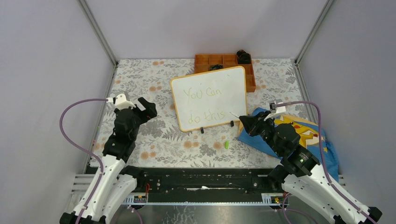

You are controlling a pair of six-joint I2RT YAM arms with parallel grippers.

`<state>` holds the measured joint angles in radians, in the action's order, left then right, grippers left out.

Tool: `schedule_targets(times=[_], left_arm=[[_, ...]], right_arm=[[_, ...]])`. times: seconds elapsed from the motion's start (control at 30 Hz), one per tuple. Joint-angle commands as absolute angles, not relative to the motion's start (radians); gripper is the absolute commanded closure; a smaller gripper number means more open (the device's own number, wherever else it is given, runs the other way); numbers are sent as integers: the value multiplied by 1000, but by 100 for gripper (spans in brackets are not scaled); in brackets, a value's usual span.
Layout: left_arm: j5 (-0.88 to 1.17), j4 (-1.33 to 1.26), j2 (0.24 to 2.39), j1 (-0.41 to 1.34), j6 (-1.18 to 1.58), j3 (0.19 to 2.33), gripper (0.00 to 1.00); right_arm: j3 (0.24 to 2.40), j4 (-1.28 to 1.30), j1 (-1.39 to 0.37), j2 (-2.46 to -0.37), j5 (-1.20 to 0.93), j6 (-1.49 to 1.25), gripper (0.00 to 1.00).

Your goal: Write a sentence on the whiteboard

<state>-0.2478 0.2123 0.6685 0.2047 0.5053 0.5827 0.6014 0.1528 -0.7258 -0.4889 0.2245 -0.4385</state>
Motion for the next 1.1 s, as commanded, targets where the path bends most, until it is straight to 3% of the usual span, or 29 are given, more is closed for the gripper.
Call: schedule_targets(times=[0.0, 0.1, 0.2, 0.23, 0.3, 0.33, 0.8, 1.07], left_arm=[[-273, 187, 599, 281, 477, 565, 1], [-314, 189, 545, 321, 469, 563, 1], [-342, 191, 508, 331, 489, 567, 1], [-337, 190, 500, 331, 489, 566, 1], [-323, 185, 495, 333, 480, 566, 1], [-313, 183, 497, 333, 471, 566, 1], [-198, 181, 565, 345, 391, 559, 1], [110, 123, 592, 351, 380, 548, 1]], right_arm=[[602, 61, -719, -496, 122, -447, 95], [588, 33, -719, -509, 99, -499, 79], [576, 10, -719, -513, 63, -527, 74], [578, 9, -720, -514, 62, -531, 78], [586, 9, -719, -518, 84, -528, 96], [594, 12, -719, -523, 106, -522, 100], [606, -27, -719, -580, 166, -445, 100], [534, -25, -719, -476, 212, -523, 100]])
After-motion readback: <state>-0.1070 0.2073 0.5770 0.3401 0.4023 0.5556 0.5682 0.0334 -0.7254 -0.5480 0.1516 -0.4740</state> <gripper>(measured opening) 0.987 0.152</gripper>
